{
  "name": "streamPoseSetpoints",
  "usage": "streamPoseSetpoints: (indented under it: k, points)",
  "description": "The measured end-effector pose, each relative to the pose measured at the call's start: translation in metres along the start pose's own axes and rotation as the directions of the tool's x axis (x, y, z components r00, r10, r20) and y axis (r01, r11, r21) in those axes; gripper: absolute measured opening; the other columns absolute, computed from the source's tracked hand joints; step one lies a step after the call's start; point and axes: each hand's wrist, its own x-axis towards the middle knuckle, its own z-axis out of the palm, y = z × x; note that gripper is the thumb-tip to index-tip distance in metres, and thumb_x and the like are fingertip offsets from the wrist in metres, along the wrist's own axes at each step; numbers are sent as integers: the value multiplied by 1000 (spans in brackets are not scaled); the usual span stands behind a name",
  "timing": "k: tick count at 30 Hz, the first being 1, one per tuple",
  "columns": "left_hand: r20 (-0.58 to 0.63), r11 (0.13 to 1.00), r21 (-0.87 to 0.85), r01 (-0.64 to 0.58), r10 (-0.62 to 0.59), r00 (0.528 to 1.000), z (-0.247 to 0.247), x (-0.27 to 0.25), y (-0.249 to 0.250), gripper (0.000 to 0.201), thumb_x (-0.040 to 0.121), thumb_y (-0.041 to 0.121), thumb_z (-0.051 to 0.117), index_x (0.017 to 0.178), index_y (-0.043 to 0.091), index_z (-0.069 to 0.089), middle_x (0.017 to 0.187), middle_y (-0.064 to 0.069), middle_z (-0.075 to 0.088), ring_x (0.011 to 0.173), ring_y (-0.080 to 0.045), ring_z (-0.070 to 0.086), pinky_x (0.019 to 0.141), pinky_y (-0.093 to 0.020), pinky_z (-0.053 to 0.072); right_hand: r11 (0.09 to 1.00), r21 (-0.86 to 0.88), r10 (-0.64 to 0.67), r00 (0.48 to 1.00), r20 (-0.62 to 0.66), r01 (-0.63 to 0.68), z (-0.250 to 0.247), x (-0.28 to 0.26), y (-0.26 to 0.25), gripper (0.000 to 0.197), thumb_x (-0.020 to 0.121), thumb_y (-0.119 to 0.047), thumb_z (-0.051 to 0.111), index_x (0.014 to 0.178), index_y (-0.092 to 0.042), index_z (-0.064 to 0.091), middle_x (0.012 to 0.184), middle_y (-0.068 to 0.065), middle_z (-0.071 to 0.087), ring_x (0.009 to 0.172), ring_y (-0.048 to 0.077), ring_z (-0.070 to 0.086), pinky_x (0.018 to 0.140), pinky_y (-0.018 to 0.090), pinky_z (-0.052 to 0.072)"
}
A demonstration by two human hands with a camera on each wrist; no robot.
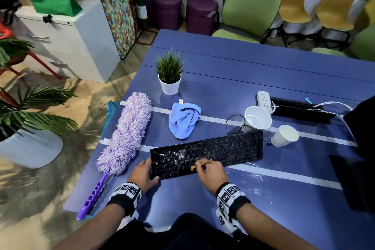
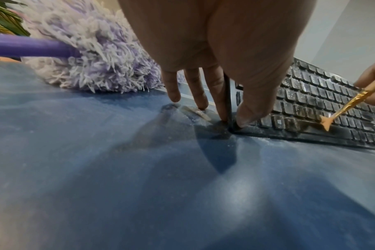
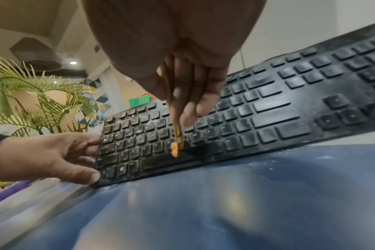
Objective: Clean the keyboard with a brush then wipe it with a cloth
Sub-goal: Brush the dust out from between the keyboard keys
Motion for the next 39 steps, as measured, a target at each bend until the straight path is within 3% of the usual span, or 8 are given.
streamPoseSetpoints:
  k: [4,6,14,20,24,28,33,39]
  points:
    - [0,1000,9,6,-6,1000,0,0,2,58,71,36,71,120,19,46,96,-3,53,91,-25,57,85,-33,49,926,283,-209,964,-164,249,3,-4,-5,21,92,-26,55,90,-18,75,89,-7,73,72,-1,57,75,11,47]
    - [-1,1000,10,6,-6,1000,0,0,2,59,71,37,71,121,18,46,98,-5,54,92,-25,57,86,-33,49,889,319,-272,939,-211,329,4,-2,-14,16,90,-20,60,92,-15,74,92,-4,74,76,-1,58,80,16,49]
    - [48,1000,-30,6,-4,999,-3,1,3,64,70,33,73,125,18,44,96,-4,62,88,-21,61,79,-28,49,927,233,-292,955,-46,295,2,13,-28,26,93,-29,50,96,-16,72,97,0,73,88,17,64,83,27,52]
    - [198,986,-164,-42,75,977,-5,-5,-6,66,73,21,75,124,33,35,75,5,56,65,-6,54,57,-9,41,940,270,-238,968,84,208,-11,17,-21,27,92,-35,51,91,-21,73,91,-9,74,75,0,62,79,16,50]
    - [280,944,-329,-5,103,954,-12,-12,-12,70,74,12,75,126,36,35,92,7,64,79,3,62,76,-9,48,932,291,-264,954,140,215,-15,11,-14,29,88,-44,48,92,-26,70,82,-10,72,67,9,63,74,25,52]
    - [361,884,-460,88,95,928,-20,-16,-12,75,71,7,75,133,28,37,116,-2,66,108,-15,64,102,-38,48,941,274,-253,950,184,197,-13,6,-13,28,90,-44,48,96,-27,69,90,-8,74,81,8,66,86,23,50]
    - [414,854,-469,226,-14,910,-17,-19,-6,77,80,0,65,142,24,25,131,-3,54,100,-27,64,71,-30,56,965,241,-171,950,262,107,-7,10,-12,30,90,-52,42,96,-34,65,92,-12,70,97,17,60,94,32,47]
    - [510,821,-510,256,49,859,-22,-23,-3,49,78,-9,60,122,2,46,73,-3,69,56,-9,60,52,-22,48,952,288,-197,927,320,103,-24,23,-26,20,90,-31,55,83,-19,71,76,-16,67,83,8,64,95,27,42]
